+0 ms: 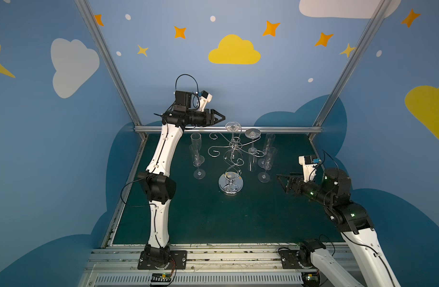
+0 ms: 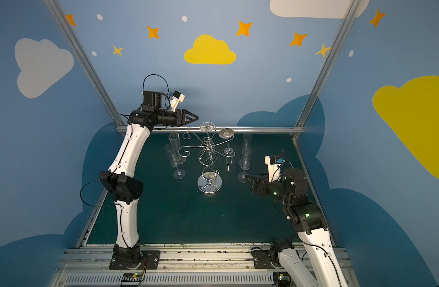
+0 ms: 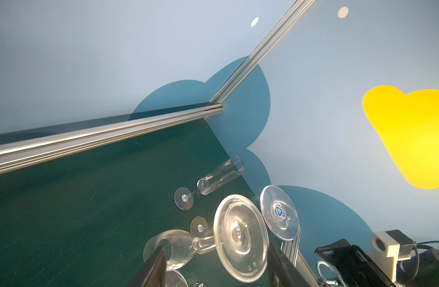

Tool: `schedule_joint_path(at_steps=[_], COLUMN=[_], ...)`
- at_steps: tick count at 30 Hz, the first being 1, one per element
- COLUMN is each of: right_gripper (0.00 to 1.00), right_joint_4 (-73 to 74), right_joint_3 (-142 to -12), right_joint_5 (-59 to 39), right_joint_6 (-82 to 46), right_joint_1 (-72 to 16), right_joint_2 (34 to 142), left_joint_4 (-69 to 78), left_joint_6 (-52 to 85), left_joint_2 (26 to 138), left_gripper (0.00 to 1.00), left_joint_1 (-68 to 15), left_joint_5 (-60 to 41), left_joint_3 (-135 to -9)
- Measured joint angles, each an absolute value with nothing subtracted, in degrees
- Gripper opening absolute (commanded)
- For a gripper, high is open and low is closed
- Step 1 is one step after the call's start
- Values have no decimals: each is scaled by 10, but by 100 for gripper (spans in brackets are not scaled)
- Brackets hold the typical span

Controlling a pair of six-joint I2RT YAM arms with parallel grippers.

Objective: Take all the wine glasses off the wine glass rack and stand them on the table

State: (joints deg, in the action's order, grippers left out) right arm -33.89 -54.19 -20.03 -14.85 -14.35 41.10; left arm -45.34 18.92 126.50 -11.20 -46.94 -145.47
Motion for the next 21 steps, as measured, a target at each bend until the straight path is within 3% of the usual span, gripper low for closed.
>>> schedule_joint_path(at_steps=[13, 21], right_gripper=[81, 81], right_joint_4=[-355, -355], right_joint_3=[-551, -551], right_joint_5=[-203, -209], right_joint_6=[-154, -158], right_joint_1=[-143, -143], right_joint_2=[416, 426], left_joint_4=[-433, -437], left_joint_6=[199, 193], left_joint_2=[1324, 1324], left_gripper=[57, 42], left_joint_1=[-130, -138], left_joint_5=[-514, -522], left_joint_3=[-1472, -1475])
